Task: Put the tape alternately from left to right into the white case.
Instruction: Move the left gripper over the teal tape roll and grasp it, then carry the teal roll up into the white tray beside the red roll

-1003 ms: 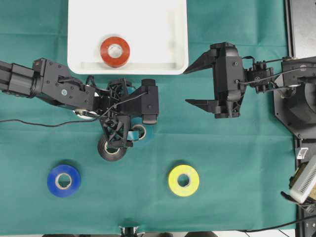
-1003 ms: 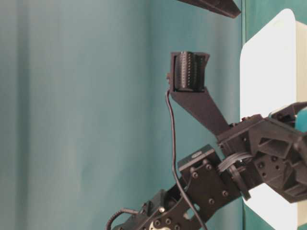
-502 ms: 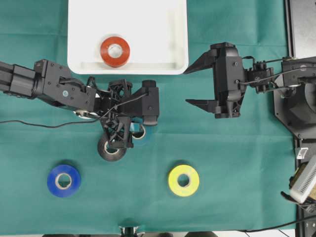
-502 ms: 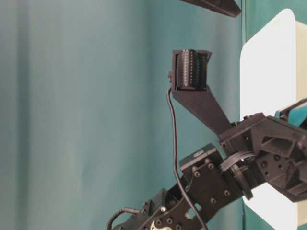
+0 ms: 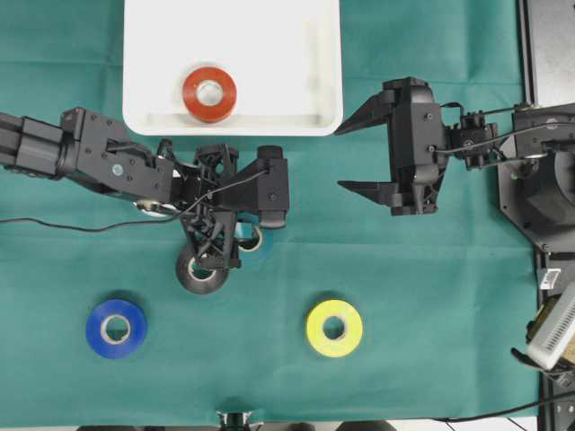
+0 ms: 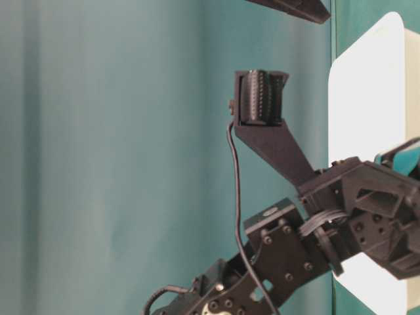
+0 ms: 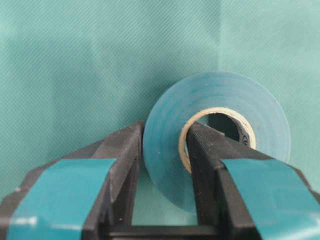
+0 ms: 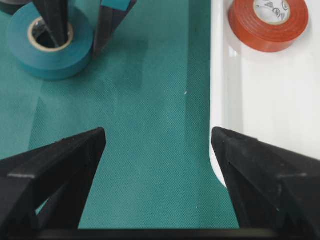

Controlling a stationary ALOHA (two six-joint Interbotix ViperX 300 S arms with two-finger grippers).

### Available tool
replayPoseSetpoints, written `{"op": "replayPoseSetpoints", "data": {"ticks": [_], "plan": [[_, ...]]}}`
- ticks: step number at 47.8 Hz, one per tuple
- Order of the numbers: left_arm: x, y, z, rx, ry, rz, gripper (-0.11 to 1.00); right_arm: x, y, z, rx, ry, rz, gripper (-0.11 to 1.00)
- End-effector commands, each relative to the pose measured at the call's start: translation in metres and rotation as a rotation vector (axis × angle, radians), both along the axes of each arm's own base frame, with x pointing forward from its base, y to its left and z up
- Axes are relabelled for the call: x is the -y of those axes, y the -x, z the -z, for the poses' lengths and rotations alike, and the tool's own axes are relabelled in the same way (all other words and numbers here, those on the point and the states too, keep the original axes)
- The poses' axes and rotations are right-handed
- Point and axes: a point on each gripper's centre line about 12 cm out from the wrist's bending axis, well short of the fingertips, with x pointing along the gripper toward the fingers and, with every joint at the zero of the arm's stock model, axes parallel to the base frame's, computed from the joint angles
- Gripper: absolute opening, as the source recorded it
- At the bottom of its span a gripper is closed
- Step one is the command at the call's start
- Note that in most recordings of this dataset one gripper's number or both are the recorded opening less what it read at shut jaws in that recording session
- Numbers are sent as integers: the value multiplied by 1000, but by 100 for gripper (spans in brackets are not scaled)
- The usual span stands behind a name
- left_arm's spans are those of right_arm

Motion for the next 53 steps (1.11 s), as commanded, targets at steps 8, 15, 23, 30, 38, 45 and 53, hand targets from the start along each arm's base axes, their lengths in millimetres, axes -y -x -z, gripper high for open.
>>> {"op": "replayPoseSetpoints", "data": {"ticks": [8, 15, 23, 30, 38, 45, 53], "plan": [[5, -3, -57, 128, 15, 10, 25, -1, -3, -5, 30, -6, -3, 66], [5, -2, -74, 156, 17, 12, 25, -1, -3, -5, 33, -6, -4, 66], [4, -2, -80, 166, 17, 10, 25, -1, -3, -5, 33, -6, -4, 66], [-2, -4, -81, 171, 13, 1, 25, -1, -3, -6, 33, -6, -3, 66], [-16, -7, -84, 178, 10, -29, 25, -1, -3, -5, 33, -6, -5, 66], [-30, -12, -89, 193, 8, -60, 25, -1, -3, -5, 33, -6, -4, 66], [-49, -18, -93, 209, 1, -96, 25, -1, -3, -5, 31, -7, -4, 66]]}}
